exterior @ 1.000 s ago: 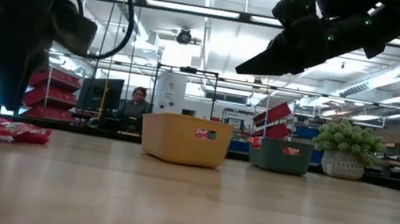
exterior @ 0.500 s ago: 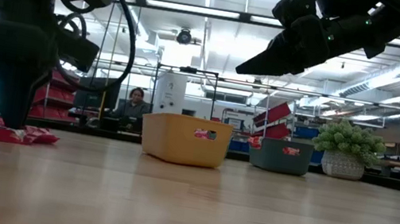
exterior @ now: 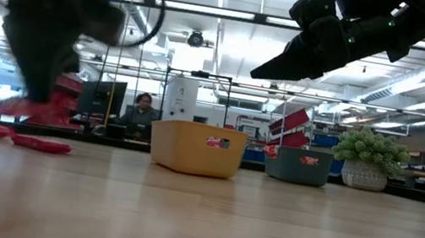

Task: Sort candy
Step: Put the red candy into the yellow bin

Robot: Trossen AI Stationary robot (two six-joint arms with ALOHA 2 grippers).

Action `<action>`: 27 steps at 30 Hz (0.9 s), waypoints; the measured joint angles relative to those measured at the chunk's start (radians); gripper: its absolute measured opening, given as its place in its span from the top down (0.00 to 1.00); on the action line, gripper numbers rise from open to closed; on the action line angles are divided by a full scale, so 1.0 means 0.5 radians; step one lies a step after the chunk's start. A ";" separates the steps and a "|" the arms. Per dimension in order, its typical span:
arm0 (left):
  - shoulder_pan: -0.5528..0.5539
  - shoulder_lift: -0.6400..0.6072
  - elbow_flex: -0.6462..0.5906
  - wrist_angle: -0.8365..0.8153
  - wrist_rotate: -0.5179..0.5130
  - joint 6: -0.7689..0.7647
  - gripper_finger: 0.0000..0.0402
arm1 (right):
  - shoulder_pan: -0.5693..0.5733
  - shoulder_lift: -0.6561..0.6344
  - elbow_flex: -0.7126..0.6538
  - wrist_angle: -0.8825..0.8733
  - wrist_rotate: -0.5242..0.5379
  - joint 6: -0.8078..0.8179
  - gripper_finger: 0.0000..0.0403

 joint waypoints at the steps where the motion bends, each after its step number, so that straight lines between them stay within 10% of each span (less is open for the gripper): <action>1: 0.013 -0.015 0.049 -0.019 -0.038 0.042 0.96 | 0.000 0.000 0.000 0.000 0.000 0.000 1.00; 8: 0.278 -0.031 0.347 0.065 -0.262 0.396 0.97 | 0.000 0.000 0.000 -0.001 0.000 -0.008 1.00; 15: 0.652 0.020 0.368 0.455 -0.071 0.706 0.98 | -0.002 0.000 0.000 -0.002 0.000 -0.043 1.00; 20: 0.708 0.157 0.369 0.796 0.222 1.227 0.98 | -0.013 0.000 0.000 -0.009 0.001 -0.044 1.00; 27: 0.713 0.403 0.462 0.694 0.029 1.958 0.98 | -0.018 0.000 0.000 -0.019 0.003 -0.044 1.00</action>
